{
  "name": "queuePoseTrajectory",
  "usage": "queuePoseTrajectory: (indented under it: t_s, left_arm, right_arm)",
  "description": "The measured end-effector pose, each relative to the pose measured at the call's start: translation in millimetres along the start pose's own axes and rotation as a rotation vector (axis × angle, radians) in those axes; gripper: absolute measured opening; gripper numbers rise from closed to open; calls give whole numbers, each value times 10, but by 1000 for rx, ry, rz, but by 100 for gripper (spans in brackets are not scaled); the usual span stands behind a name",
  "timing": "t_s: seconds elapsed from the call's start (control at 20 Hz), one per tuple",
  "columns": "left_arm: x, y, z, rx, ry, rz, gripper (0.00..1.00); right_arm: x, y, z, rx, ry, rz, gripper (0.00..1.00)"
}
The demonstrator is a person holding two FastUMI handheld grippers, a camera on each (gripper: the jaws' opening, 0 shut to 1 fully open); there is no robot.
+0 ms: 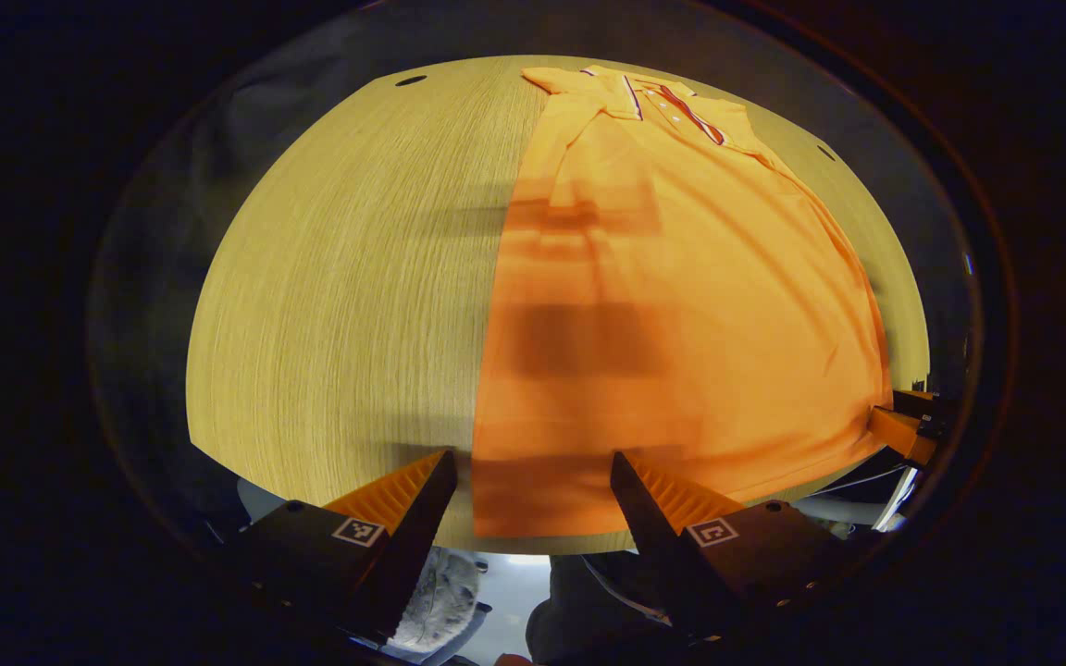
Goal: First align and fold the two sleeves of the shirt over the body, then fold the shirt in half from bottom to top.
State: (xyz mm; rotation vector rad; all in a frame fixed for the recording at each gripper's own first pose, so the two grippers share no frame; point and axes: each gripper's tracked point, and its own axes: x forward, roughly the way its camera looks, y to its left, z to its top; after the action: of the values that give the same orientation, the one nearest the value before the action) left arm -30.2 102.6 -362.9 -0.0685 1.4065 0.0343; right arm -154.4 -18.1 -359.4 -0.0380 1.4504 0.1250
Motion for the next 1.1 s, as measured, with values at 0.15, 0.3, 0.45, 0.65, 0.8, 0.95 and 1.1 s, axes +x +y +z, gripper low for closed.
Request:
queuePoseTrajectory:
  t_s: [0.15, 0.3, 0.45, 0.65, 0.8, 0.95, 1.1]
  left_arm:
    - [2, 28, -1, -8, 47, 4, 100]
    - [-2, 10, -8, -13, 82, 8, 100]
    - [-7, 19, -4, -9, 105, 6, 100]
    - [-6, 11, -2, -13, 89, 10, 100]
    - [-8, 8, -8, -20, 100, 10, 100]
    - [-11, -13, -31, -20, 106, 9, 95]
    - [-21, -56, -77, -17, 104, 1, 42]
  right_arm:
    - [42, 16, 3, -53, 50, -18, 98]
    - [43, 47, 2, -57, 87, -23, 99]
    - [37, 48, -4, -66, 119, -23, 99]
    - [45, 43, 11, -46, 96, -26, 99]
    - [46, 52, 3, -38, 80, -26, 99]
    - [37, 21, -81, 29, 132, -33, 91]
    - [16, 26, -131, 145, 165, -13, 34]
